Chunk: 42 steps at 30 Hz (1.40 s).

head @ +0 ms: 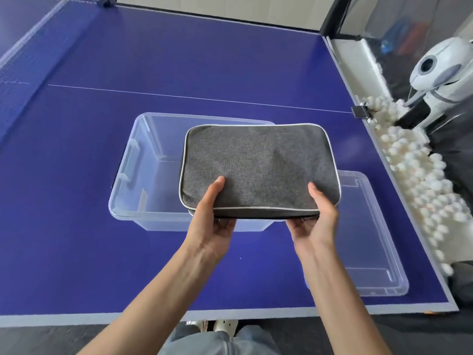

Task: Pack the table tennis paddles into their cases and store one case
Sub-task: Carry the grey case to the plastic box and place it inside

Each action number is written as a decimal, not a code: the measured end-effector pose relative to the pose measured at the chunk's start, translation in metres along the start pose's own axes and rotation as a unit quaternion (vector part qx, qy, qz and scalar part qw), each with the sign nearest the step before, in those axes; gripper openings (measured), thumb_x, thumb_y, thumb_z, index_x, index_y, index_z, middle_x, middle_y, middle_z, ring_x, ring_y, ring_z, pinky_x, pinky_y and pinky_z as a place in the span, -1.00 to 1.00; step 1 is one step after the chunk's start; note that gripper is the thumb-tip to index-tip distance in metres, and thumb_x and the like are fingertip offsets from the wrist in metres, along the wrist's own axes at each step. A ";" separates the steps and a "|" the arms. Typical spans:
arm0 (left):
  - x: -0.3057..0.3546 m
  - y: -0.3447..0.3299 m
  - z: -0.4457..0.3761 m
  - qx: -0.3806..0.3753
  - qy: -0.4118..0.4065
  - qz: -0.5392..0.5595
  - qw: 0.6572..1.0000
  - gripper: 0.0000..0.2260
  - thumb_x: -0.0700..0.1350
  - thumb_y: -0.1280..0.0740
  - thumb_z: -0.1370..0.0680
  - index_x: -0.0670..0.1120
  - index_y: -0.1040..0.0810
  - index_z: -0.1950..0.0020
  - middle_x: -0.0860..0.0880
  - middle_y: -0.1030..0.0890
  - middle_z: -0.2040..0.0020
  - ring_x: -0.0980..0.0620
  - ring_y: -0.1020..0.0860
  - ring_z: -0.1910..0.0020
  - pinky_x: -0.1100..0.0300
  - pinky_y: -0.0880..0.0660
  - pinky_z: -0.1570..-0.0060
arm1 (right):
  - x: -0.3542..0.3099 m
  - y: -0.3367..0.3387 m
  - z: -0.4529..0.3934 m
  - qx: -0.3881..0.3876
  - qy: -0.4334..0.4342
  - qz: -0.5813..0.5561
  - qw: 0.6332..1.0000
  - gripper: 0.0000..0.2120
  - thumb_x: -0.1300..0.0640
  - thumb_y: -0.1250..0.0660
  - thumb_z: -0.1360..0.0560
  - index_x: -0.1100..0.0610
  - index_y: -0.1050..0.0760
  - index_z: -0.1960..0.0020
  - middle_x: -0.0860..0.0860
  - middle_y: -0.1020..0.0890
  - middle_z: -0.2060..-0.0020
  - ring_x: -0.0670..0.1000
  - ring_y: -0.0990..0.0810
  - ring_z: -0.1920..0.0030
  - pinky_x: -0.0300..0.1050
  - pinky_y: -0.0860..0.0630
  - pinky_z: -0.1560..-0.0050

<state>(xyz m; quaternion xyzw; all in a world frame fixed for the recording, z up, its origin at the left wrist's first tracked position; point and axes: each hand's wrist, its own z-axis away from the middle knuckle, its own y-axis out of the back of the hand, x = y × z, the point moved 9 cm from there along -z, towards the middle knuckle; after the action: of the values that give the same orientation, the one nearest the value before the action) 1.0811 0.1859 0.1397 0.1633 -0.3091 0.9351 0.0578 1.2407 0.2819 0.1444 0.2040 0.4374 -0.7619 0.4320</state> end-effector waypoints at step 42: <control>0.079 0.090 -0.178 0.227 0.090 -0.061 0.968 -0.63 -0.15 -0.42 -0.48 -0.12 -0.43 -0.25 -0.05 -0.46 -0.33 0.00 -0.43 -0.29 0.11 -0.37 -0.35 | 0.182 -0.051 -0.116 0.218 -0.316 0.016 0.923 -0.65 0.27 -0.32 -0.52 0.21 -0.41 -0.30 0.11 -0.49 -0.29 0.13 -0.46 -0.29 0.06 -0.39 -0.33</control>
<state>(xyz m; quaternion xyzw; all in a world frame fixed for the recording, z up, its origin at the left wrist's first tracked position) 0.9396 0.2206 -0.0186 0.1053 -0.0715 0.9864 0.1036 1.0913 0.3051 -0.0177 0.0489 0.0974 -0.8563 0.5049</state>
